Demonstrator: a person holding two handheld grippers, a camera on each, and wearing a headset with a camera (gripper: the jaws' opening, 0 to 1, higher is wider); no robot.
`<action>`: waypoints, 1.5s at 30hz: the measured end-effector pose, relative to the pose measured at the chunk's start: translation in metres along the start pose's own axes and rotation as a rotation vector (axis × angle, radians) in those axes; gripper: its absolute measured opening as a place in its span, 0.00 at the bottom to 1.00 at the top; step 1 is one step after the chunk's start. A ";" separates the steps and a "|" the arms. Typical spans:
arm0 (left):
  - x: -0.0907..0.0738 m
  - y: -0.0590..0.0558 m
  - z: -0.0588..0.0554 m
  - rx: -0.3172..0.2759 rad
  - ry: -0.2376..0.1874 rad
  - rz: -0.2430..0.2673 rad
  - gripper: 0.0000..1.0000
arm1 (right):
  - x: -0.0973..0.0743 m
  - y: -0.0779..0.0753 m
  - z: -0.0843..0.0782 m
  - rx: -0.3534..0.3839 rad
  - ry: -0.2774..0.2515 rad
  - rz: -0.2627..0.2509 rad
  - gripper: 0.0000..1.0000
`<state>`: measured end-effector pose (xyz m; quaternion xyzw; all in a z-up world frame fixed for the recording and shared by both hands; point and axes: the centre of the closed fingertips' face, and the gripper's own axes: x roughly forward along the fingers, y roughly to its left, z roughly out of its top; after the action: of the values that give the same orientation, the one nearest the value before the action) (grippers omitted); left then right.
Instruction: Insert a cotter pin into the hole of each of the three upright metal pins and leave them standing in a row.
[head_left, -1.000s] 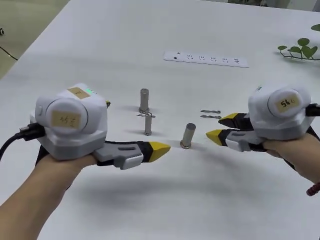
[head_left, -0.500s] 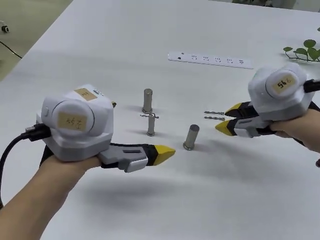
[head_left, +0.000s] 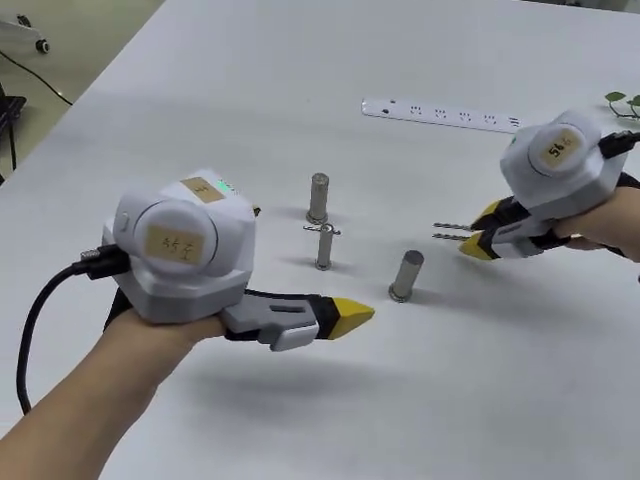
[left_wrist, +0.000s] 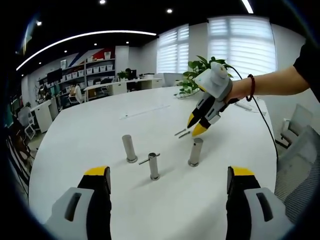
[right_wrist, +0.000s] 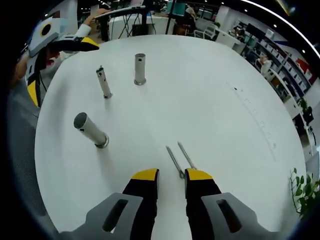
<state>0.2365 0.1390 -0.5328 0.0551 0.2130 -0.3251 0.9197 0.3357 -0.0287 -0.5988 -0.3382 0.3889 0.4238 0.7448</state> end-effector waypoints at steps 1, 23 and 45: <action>0.000 0.000 -0.001 -0.003 0.002 -0.001 0.96 | 0.002 -0.001 -0.002 0.010 0.003 0.003 0.15; 0.001 -0.002 -0.005 -0.005 0.017 -0.016 0.90 | 0.013 -0.004 -0.006 0.064 0.032 0.074 0.01; 0.000 -0.004 -0.006 -0.002 0.021 -0.010 0.79 | -0.002 0.016 0.008 -0.073 -0.043 0.041 0.00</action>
<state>0.2318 0.1373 -0.5376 0.0567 0.2232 -0.3287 0.9159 0.3228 -0.0164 -0.5964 -0.3479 0.3638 0.4603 0.7313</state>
